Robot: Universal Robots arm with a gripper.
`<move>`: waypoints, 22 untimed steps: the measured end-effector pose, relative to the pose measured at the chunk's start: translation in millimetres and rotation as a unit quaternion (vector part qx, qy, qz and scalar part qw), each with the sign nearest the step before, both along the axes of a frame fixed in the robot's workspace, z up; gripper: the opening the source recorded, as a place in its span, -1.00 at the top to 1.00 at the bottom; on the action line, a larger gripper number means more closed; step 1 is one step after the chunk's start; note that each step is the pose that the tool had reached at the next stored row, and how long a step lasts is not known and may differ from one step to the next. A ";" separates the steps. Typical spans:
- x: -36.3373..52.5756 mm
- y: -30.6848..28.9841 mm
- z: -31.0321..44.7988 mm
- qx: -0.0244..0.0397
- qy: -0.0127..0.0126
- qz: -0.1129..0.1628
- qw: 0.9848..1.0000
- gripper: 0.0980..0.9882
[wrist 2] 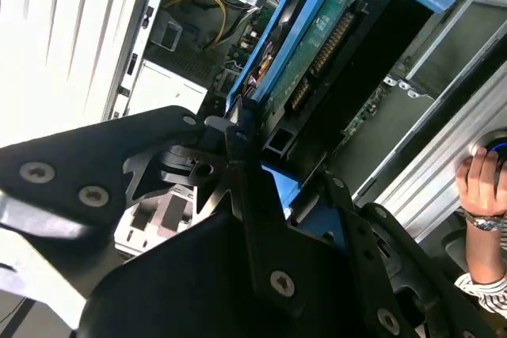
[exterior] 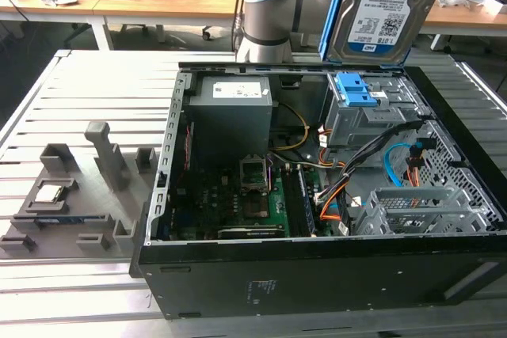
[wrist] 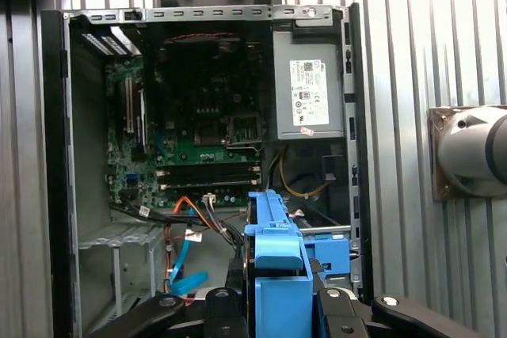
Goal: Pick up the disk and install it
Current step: 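Pick up the disk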
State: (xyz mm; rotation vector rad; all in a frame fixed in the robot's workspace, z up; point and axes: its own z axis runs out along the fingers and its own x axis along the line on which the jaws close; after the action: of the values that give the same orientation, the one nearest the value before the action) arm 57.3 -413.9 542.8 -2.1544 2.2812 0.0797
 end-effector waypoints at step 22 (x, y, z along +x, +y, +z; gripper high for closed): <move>-0.3 -101.7 -6.7 -0.008 0.000 0.000 1.000 0.39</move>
State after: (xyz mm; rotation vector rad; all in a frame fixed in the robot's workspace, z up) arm 57.0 -515.7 536.1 -2.1622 2.2901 0.0610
